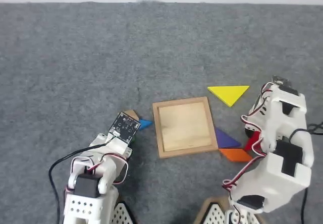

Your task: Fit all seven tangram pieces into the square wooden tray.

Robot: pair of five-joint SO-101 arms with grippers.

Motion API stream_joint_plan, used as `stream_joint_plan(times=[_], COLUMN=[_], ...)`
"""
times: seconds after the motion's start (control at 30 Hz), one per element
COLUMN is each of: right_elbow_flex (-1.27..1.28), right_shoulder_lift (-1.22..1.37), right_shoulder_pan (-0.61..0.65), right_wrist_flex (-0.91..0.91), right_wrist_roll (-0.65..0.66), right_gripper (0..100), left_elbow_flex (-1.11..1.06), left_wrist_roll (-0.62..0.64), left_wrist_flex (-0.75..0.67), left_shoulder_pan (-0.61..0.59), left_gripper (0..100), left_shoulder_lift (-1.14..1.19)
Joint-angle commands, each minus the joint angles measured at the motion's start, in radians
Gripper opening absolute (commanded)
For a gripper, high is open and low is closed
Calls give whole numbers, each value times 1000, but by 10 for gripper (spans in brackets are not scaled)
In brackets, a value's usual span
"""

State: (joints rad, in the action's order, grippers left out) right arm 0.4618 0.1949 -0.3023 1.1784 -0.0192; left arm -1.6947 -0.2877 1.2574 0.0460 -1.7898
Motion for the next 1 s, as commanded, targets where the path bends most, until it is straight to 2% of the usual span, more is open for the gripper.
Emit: stream_joint_plan(times=[0.0,0.3,0.53,0.63,0.77,0.97], right_elbow_flex=[-75,-181,-180,-152,-51,-31], right_shoulder_lift=[-2,-142,-348,-390,-377,-185], right_shoulder_pan=[25,134,320,271,162,188], right_wrist_flex=[51,159,225,263,148,35], right_wrist_roll=[-2,-17,-40,-46,-77,-32], right_gripper=[231,231,233,245,308,281], left_elbow_flex=[12,12,12,12,12,12], left_wrist_roll=[-8,-8,-8,-8,-8,-8], left_wrist_flex=[-2,-2,-2,-2,-2,-2], left_shoulder_pan=[-6,-6,-6,-6,-6,-6], left_gripper=[98,98,98,98,98,98], left_shoulder_lift=[-12,-12,-12,-12,-12,-12])
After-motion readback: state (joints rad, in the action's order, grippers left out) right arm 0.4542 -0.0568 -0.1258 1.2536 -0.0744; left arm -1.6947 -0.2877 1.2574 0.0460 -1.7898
